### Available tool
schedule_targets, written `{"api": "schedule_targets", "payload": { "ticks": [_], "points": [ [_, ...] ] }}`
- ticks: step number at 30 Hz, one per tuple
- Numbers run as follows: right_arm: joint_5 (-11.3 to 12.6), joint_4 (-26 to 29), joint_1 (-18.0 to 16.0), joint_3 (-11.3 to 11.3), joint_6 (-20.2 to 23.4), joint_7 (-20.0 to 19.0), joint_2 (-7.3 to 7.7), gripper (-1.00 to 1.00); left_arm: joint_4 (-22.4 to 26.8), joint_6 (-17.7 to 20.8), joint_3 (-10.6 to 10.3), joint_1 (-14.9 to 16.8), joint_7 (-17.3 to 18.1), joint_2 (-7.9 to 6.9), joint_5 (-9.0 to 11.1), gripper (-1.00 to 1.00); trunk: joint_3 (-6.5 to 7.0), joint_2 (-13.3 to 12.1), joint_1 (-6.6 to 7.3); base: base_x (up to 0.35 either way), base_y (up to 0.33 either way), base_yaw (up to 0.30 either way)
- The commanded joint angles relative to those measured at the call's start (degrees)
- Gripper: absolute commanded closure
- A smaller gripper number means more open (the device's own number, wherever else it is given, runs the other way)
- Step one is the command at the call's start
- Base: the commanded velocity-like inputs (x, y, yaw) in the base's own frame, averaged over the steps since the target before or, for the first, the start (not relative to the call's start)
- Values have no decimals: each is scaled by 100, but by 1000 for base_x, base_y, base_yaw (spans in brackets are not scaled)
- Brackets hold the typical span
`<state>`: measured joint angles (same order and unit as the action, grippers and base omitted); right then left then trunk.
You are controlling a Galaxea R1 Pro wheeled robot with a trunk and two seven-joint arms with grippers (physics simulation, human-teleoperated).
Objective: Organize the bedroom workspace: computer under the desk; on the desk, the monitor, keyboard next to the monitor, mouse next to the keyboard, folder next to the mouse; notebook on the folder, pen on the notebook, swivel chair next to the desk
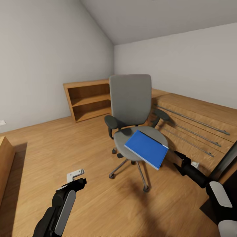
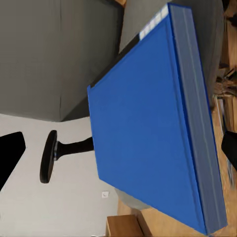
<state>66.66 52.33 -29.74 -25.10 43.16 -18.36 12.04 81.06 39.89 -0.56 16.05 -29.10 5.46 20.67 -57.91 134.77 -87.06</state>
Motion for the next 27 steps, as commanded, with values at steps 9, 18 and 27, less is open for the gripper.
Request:
{"api": "schedule_targets", "payload": {
  "ticks": [9,18,27],
  "points": [
    [-14,-63,-5,-12,31,-53,0,-100,6,10,-6,3,-52,0,60,-100,-167,365,-197,0,0,0],
    [-40,-84,-5,14,14,-54,-30,-100,5,10,-6,3,-43,0,61,-100,-329,726,-395,0,0,0],
    [-79,-100,-5,473,-32,-51,-84,-100,5,10,-6,3,-29,-1,69,-100,-427,850,-466,0,0,0]
  ]
}}
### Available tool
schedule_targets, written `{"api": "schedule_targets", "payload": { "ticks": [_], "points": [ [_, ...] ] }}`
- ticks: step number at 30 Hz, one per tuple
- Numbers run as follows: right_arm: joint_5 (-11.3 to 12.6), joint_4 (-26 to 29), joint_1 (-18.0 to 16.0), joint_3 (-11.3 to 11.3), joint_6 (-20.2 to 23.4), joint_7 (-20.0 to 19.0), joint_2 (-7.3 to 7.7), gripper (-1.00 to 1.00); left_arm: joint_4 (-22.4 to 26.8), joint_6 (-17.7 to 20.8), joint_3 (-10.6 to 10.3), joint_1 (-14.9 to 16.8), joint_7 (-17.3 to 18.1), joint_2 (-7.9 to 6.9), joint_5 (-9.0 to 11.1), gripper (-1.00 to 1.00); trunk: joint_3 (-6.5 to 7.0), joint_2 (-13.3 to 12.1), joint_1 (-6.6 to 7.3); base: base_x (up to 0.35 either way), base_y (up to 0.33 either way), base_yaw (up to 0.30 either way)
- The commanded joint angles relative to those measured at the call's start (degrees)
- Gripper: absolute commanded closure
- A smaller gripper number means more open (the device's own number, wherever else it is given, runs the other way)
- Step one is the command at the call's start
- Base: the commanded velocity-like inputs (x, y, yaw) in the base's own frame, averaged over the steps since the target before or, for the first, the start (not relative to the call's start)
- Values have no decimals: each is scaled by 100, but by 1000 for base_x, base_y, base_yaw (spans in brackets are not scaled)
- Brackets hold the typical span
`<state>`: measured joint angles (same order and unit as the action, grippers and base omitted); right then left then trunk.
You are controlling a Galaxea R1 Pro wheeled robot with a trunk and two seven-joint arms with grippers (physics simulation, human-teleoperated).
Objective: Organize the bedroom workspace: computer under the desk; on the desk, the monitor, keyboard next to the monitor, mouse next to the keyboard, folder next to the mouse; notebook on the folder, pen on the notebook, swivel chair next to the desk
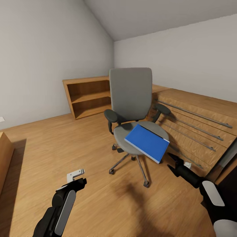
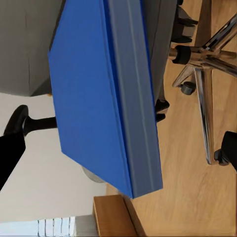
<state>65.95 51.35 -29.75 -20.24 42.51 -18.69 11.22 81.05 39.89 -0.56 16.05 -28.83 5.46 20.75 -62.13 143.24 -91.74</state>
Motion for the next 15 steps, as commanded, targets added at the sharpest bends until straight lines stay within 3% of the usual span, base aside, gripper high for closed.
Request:
{"api": "schedule_targets", "payload": {
  "ticks": [1,15],
  "points": [
    [-10,-2,-4,2,20,-18,-2,-100,6,10,-6,3,-55,-1,60,-100,-5,2,1,0,0,0],
    [-19,-2,-4,79,-138,-14,-6,-100,-10,-7,-2,3,-21,-17,60,-100,-5,2,1,0,0,0]
  ]
}}
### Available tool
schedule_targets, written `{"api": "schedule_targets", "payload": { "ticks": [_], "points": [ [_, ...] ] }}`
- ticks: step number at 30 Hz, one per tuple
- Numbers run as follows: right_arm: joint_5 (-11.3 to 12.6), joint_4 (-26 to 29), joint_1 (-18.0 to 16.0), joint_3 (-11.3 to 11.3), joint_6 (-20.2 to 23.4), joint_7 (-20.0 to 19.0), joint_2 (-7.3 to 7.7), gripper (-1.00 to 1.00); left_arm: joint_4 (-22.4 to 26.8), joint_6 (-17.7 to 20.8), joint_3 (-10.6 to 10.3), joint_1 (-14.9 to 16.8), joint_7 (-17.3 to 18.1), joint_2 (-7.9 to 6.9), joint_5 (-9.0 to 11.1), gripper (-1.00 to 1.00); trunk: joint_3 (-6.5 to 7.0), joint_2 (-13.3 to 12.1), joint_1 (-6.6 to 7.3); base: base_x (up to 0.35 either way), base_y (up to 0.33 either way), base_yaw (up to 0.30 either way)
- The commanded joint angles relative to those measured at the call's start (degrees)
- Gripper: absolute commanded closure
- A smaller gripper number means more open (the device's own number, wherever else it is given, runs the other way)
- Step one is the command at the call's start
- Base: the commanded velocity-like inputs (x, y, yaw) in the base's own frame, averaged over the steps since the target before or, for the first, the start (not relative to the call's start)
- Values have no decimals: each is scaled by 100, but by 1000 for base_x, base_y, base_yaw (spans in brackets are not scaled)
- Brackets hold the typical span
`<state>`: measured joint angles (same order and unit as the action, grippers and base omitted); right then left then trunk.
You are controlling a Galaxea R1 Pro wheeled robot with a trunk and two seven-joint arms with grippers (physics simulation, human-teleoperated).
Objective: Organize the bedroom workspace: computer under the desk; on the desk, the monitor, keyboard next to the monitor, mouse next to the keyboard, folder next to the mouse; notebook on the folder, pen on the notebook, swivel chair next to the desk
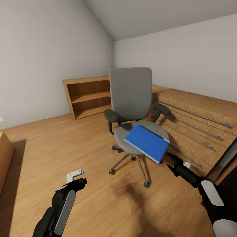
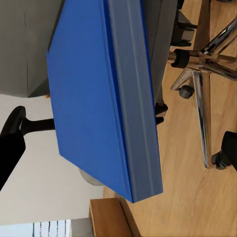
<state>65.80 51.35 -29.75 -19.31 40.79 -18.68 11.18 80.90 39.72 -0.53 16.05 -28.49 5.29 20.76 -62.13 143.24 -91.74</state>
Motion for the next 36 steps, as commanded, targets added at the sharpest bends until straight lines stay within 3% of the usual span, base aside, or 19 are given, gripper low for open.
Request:
{"api": "schedule_targets", "payload": {
  "ticks": [1,12,14,21,36],
  "points": [
    [-5,-2,-4,-14,13,-15,-1,-100,4,10,-6,3,-55,-1,60,-100,-5,2,1,0,0,0],
    [-6,-10,-4,-3,-105,-13,-1,-100,-10,16,-5,3,-58,-2,60,-100,-5,2,1,78,0,0],
    [-11,-230,-8,7,-225,-12,-1,-100,-11,10,-5,3,-57,-2,58,-100,-5,2,1,7,0,0],
    [-7,-444,-13,228,-395,-13,-1,-100,-9,11,-8,3,-54,-2,52,-100,-5,2,1,1,0,0],
    [2,-460,-13,301,-475,-13,-10,-100,-10,18,-3,3,-59,-2,57,-100,-5,2,1,0,0,0]
  ]
}}
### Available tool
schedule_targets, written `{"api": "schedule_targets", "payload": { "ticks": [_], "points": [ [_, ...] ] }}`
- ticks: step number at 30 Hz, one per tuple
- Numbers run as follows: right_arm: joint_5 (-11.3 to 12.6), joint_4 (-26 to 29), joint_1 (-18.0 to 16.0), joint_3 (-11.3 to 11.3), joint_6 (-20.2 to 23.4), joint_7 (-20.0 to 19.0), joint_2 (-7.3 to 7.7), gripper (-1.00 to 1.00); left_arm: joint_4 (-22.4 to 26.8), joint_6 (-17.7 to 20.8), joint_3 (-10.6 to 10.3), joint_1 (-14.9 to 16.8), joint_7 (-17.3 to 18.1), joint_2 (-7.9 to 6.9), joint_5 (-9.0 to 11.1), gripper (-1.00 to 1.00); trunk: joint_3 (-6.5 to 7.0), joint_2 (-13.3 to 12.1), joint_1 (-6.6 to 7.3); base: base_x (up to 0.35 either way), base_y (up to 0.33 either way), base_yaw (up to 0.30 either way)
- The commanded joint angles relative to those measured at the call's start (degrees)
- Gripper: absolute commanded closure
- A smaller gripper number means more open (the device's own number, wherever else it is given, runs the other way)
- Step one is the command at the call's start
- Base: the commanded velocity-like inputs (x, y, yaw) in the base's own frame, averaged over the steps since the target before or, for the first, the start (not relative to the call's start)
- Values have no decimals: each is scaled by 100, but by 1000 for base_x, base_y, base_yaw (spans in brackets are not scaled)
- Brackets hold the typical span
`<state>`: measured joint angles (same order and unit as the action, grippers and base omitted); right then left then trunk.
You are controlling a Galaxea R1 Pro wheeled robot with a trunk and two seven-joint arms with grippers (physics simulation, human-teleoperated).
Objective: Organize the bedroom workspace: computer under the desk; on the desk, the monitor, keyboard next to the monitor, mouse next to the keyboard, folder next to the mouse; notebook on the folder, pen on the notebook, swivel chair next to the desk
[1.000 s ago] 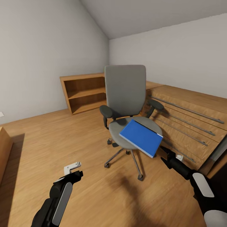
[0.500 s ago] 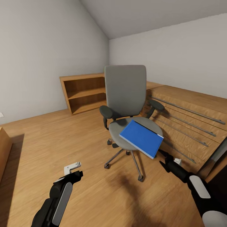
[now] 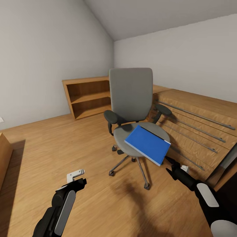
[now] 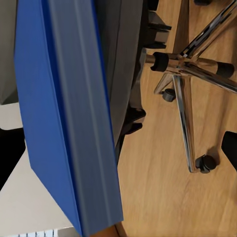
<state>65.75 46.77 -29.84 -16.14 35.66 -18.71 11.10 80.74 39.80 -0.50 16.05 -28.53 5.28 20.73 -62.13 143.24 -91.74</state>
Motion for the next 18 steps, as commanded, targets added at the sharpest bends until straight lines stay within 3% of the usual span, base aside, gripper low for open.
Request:
{"api": "schedule_targets", "payload": {
  "ticks": [1,6,10,18],
  "points": [
    [8,-2,-4,-13,38,-10,-2,-100,7,10,-5,3,-56,-1,61,-100,-5,2,1,0,0,0],
    [8,11,-4,87,37,-17,0,-100,8,10,-3,3,-56,-1,60,-100,-5,2,1,0,0,0],
    [10,27,-4,289,37,-104,5,-100,9,10,-3,3,-57,-1,55,-100,-5,2,1,0,0,0],
    [8,32,-4,354,37,-197,6,-100,8,10,-9,3,-60,-1,54,-100,-5,2,1,0,0,0]
  ]
}}
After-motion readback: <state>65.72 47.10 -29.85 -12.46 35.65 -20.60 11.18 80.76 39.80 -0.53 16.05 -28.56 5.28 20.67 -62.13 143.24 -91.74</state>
